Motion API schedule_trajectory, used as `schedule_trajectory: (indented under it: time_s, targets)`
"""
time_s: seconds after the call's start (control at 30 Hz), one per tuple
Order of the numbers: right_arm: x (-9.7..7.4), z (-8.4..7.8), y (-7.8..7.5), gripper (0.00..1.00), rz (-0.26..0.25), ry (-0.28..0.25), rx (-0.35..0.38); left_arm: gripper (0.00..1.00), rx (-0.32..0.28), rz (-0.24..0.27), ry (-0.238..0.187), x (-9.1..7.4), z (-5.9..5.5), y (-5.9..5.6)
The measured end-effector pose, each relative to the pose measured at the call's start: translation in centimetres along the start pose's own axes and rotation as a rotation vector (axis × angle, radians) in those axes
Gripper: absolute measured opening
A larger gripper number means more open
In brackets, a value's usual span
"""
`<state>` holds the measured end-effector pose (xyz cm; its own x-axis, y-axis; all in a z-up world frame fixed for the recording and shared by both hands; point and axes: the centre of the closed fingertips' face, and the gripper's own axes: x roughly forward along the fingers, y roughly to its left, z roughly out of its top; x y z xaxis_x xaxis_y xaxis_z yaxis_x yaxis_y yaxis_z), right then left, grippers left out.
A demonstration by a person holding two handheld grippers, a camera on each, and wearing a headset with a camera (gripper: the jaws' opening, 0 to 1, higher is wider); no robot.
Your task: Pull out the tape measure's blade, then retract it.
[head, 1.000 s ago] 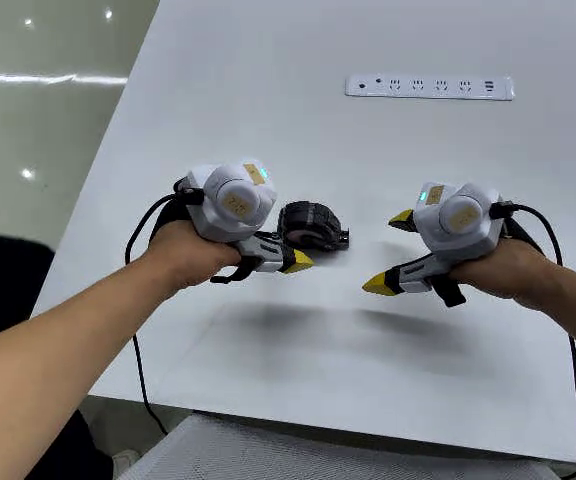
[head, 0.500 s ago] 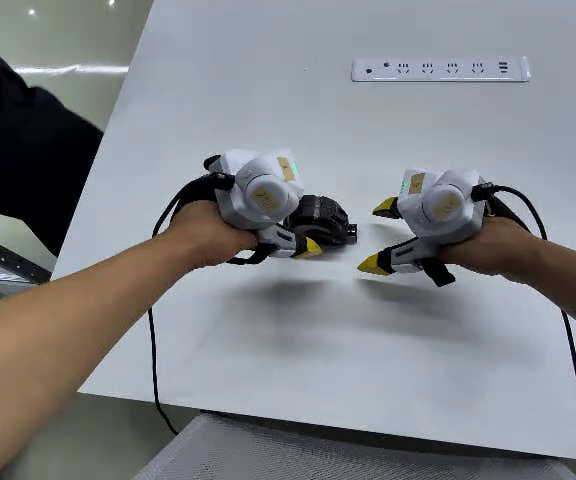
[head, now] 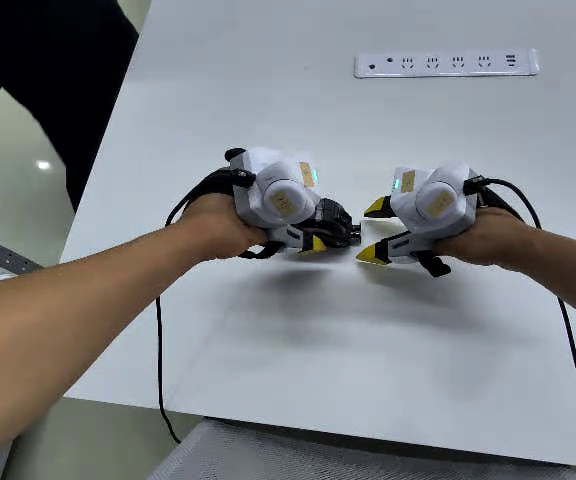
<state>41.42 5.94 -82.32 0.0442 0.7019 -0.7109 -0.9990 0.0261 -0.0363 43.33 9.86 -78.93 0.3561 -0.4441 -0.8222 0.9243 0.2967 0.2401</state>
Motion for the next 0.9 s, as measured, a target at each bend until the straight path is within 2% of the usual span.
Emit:
schedule_trajectory:
  time_s: [0.27, 0.73, 0.9]
  targets:
    - [0.6, -0.2, 0.0, 0.27, 0.019, 0.006, -0.031, 0.43, 0.032, -0.026, 0.016, 0.5, -0.2, -0.3]
    - [1.2, -0.3, -0.3, 0.18, 0.037, 0.004, -0.053, 0.34, 0.066, -0.065, 0.024, 0.8, 0.1, -0.8]
    - [1.2, -0.3, -0.4, 0.14, 0.040, 0.004, -0.063, 0.34, 0.065, -0.067, 0.023, 0.7, 0.1, -0.8]
